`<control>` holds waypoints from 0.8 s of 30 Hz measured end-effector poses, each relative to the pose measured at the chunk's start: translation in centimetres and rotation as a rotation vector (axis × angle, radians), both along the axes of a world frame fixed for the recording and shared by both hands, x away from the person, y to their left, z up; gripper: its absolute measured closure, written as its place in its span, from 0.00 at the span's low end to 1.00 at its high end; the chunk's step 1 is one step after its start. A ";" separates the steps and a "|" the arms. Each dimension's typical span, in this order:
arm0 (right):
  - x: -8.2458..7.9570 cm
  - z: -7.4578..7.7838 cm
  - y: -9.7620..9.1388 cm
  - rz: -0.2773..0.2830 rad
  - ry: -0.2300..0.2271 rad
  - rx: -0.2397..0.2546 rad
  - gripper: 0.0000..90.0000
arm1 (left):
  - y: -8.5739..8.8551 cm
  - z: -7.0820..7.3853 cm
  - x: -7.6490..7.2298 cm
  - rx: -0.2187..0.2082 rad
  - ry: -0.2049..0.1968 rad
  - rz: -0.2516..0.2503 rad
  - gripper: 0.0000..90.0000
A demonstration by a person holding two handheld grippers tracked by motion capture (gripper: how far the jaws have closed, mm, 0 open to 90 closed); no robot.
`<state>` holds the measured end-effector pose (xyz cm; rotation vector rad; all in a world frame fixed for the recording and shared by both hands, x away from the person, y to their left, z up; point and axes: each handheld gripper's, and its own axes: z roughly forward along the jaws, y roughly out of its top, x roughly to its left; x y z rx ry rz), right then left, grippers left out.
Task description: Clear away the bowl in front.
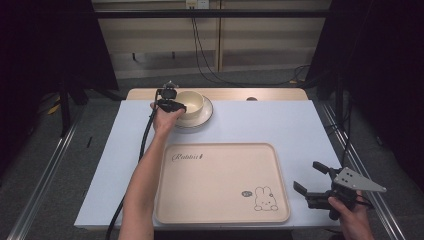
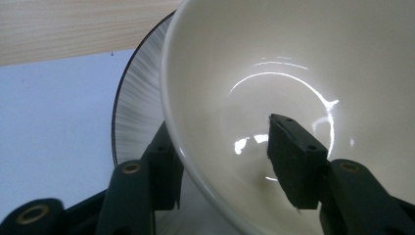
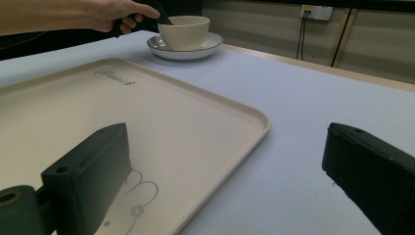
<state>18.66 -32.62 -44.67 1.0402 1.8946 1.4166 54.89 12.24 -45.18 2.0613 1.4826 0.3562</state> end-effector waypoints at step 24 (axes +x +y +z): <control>0.0 0.0 -0.1 0.003 -0.006 -0.002 0.04 | 0.5 0.2 0.4 -0.068 0.060 0.007 0.86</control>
